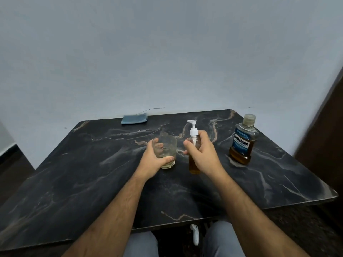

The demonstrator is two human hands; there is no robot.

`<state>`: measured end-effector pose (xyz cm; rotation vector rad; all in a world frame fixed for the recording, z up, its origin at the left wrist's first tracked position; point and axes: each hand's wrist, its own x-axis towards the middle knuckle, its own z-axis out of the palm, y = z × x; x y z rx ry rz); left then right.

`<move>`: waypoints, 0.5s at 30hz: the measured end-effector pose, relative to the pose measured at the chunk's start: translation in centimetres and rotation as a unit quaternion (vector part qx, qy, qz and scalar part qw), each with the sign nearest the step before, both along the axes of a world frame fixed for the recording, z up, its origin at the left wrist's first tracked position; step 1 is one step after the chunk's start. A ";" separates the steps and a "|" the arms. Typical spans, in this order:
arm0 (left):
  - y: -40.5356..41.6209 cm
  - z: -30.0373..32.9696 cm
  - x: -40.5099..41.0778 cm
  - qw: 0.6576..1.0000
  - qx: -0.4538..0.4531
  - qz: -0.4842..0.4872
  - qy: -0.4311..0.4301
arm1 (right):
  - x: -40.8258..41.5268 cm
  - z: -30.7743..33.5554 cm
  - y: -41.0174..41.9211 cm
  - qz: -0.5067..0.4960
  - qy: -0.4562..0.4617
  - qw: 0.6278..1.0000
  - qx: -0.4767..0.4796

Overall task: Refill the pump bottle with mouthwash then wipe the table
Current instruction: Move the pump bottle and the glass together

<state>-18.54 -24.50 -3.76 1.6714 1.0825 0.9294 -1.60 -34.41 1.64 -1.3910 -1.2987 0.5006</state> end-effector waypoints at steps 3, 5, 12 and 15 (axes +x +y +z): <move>0.1 -0.2 0.0 1.000 0.011 0.000 0.009 | -0.3 0.0 0.2 0.003 0.004 1.000 0.001; 0.2 -0.4 0.1 1.000 0.014 0.004 0.008 | -0.4 0.1 0.2 0.006 -0.038 0.999 -0.005; 0.2 -0.9 0.1 0.999 0.038 0.005 0.014 | -0.8 0.2 0.5 0.037 -0.140 0.989 0.009; 0.3 -1.2 0.0 0.999 0.038 0.002 0.007 | -1.0 0.1 0.9 0.034 -0.217 0.976 -0.001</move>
